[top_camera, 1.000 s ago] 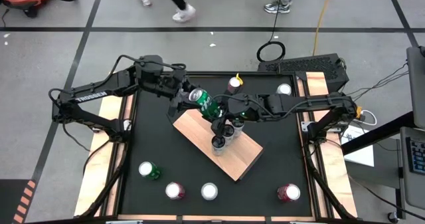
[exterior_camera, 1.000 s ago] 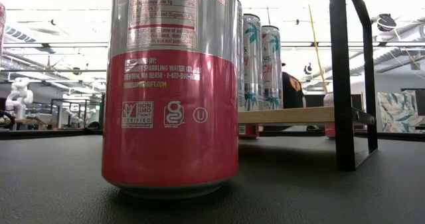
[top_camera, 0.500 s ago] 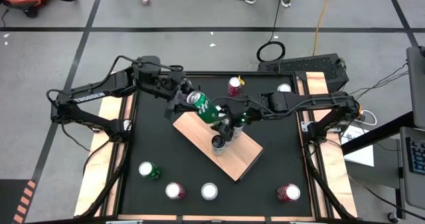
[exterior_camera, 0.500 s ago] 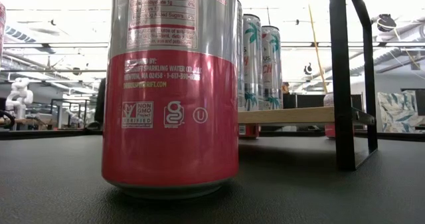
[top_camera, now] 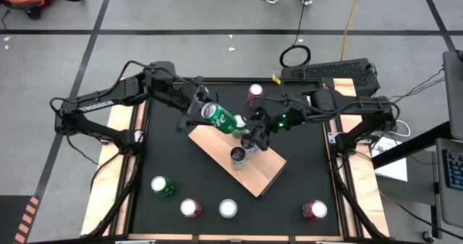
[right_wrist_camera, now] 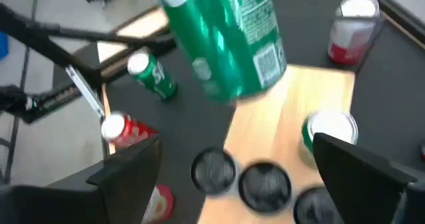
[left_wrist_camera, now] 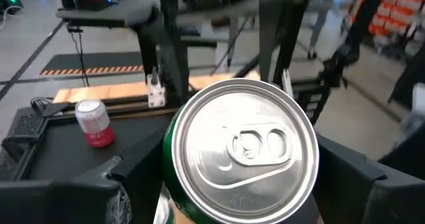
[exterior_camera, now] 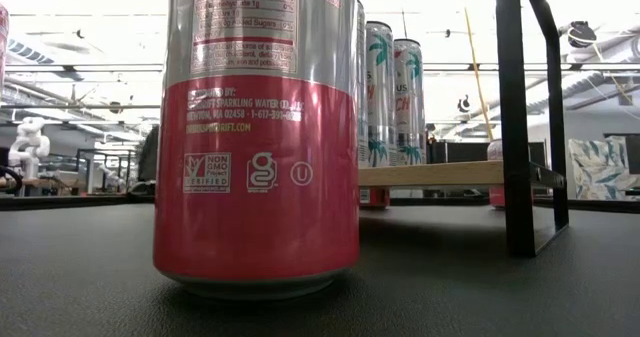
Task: Place canned beverage on shelf
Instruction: Put the top green soda can aligned with the other top green soda can
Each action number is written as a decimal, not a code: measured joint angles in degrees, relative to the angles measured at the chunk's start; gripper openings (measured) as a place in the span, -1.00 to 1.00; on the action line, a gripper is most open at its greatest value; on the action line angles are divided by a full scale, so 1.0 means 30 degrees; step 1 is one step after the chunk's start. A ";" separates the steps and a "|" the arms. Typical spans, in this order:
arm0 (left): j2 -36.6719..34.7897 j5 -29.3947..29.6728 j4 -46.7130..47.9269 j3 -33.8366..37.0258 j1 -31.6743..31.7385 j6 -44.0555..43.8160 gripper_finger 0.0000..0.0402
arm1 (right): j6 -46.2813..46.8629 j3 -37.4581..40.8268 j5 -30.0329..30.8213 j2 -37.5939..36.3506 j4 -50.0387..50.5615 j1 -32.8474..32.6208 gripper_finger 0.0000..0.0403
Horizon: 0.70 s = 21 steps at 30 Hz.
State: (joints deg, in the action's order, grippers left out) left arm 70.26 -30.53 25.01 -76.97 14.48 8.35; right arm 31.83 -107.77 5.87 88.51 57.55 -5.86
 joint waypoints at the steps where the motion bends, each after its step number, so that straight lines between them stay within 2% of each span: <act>1: 0.0134 -0.0015 0.0245 0.0000 0.0000 0.0482 0.47 | 0.0100 -0.0311 0.0001 0.0000 0.0816 -0.0098 0.81; 10: 0.1526 -0.0184 0.3647 0.0000 -0.0023 0.3298 0.47 | 0.1109 -0.1069 0.0007 -0.0029 0.3181 -0.1033 0.82; 21: 0.3368 -0.0251 0.3932 0.0000 -0.0723 0.6431 0.47 | 0.3087 -0.0880 0.0882 -0.0029 0.3907 -0.2589 0.77</act>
State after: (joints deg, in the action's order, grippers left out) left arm 80.37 -31.28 36.81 -76.97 12.31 27.65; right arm 41.10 -110.41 8.51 88.42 69.27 -13.62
